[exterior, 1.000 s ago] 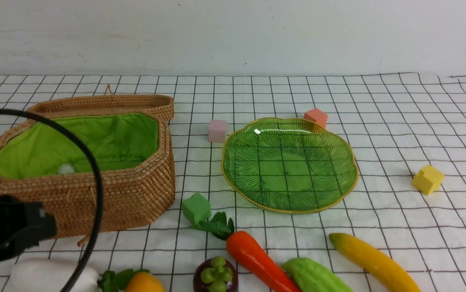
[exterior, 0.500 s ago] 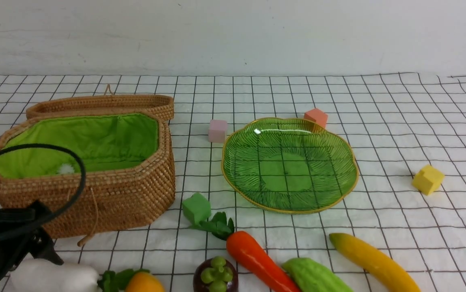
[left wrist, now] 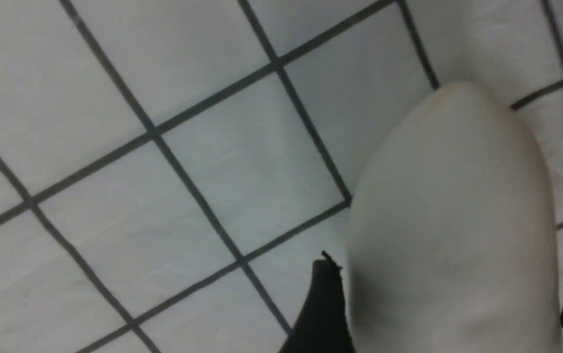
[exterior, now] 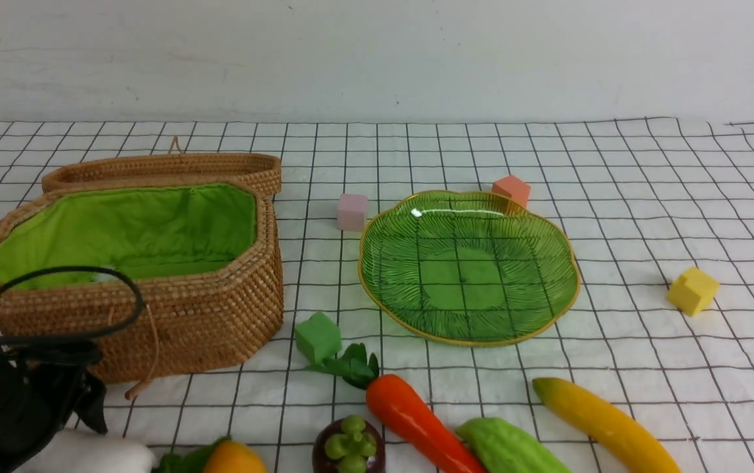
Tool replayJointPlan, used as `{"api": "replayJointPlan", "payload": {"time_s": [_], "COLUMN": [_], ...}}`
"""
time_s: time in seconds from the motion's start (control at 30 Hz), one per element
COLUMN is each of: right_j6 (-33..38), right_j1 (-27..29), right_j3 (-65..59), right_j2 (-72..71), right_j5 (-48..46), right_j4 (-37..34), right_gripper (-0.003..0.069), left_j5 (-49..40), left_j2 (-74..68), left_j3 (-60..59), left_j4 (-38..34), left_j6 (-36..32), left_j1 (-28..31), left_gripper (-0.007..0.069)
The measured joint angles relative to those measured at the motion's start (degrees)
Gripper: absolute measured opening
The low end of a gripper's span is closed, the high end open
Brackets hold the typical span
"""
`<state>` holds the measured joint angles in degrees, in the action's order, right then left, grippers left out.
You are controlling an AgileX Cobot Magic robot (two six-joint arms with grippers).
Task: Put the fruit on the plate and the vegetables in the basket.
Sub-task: Take a daikon with your left arm and place it on the basket on the left.
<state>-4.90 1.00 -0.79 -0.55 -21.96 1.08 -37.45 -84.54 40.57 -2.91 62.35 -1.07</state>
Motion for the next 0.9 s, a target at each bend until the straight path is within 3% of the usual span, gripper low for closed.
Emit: {"api": "replayJointPlan", "payload": {"time_s": [0.13,0.43,0.57,0.73,0.9], "right_j6": [0.0,0.0,0.0,0.0,0.0], "right_j1": [0.0,0.0,0.0,0.0,0.0], "right_j3": [0.0,0.0,0.0,0.0,0.0], "right_j2": [0.0,0.0,0.0,0.0,0.0], "right_j5": [0.0,0.0,0.0,0.0,0.0], "right_j4": [0.0,0.0,0.0,0.0,0.0], "right_gripper": [0.0238,0.0238,0.0238,0.0238,0.0238], "left_j5": [0.03,-5.48,-12.92,-15.32,-14.92], "left_j2": [-2.28,8.36,14.78,14.46,5.95], "left_j3": [0.07,1.45,11.13,23.97,35.58], "left_j4": [-1.28,-2.71,-2.71,-1.24,2.09], "left_j6": [-4.66,-9.34,-12.2,-12.43,-6.75], "left_j1": [0.0,0.0,0.0,0.0,0.0], "left_gripper": [0.0512,0.0512,0.0512,0.0512,0.0512]}}
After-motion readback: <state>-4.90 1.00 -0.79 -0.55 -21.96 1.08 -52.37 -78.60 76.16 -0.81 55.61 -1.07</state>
